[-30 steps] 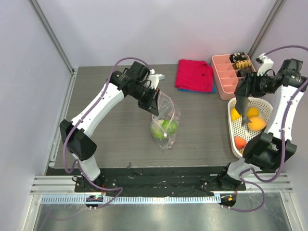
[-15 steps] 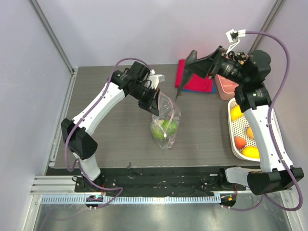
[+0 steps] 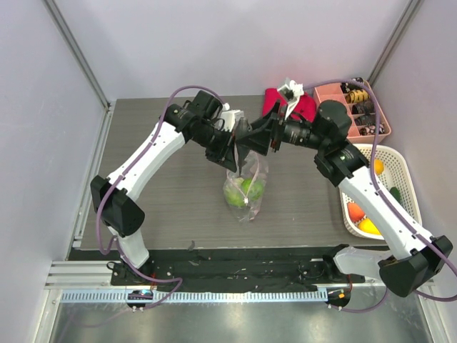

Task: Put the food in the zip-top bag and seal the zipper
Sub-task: Place the fake fish in the zipper food storage bag, then pick up the fake fruit from the bin.

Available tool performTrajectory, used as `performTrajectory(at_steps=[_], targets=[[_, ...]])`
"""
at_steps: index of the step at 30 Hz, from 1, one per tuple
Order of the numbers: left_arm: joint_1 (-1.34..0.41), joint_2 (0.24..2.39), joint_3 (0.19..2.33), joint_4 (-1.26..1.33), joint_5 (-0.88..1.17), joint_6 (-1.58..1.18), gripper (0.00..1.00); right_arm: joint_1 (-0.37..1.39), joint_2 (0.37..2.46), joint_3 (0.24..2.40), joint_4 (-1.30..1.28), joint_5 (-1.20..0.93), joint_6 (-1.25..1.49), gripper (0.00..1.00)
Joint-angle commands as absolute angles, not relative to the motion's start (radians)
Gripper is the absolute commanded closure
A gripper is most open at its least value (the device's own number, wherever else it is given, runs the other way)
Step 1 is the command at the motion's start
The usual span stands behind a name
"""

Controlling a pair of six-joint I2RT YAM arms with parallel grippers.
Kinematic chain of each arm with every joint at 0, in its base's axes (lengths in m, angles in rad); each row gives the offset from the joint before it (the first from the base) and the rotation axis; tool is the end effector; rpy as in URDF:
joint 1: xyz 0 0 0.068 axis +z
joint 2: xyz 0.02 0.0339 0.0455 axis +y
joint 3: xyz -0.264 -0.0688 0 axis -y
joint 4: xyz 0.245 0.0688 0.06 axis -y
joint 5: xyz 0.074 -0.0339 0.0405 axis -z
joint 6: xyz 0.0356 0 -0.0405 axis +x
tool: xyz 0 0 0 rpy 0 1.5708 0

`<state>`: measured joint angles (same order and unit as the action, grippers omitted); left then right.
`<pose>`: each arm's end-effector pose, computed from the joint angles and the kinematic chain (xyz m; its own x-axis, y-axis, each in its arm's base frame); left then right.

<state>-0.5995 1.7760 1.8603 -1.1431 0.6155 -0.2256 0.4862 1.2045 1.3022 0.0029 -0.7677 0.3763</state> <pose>0.2884 -0.2220 0.3625 -0.8568 0.3643 -0.3649 0.5156 0.6115 -0.6002 0.2206 0.1445 0.4536 -0.2655 0.1588 -0.9510 -0.9135 0.2741 0.3008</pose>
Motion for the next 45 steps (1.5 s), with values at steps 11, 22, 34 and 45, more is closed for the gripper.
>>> performTrajectory(at_steps=[11,22,34,45], targets=[[-0.591,1.753,1.882,-1.169,0.726,-0.201,1.00,0.552,1.109,1.059,0.020,-0.687,-0.230,0.80],[-0.583,1.753,1.899,-1.183,0.738,-0.198,1.00,0.606,1.080,0.948,0.056,-0.528,-0.391,0.37],[-0.565,1.741,1.944,-1.244,0.729,-0.166,0.99,0.606,1.009,1.204,-0.299,-0.433,-0.278,0.00],[-0.565,1.755,2.034,-1.307,0.652,-0.138,1.00,0.494,0.980,1.354,-0.823,-0.294,-0.018,0.02]])
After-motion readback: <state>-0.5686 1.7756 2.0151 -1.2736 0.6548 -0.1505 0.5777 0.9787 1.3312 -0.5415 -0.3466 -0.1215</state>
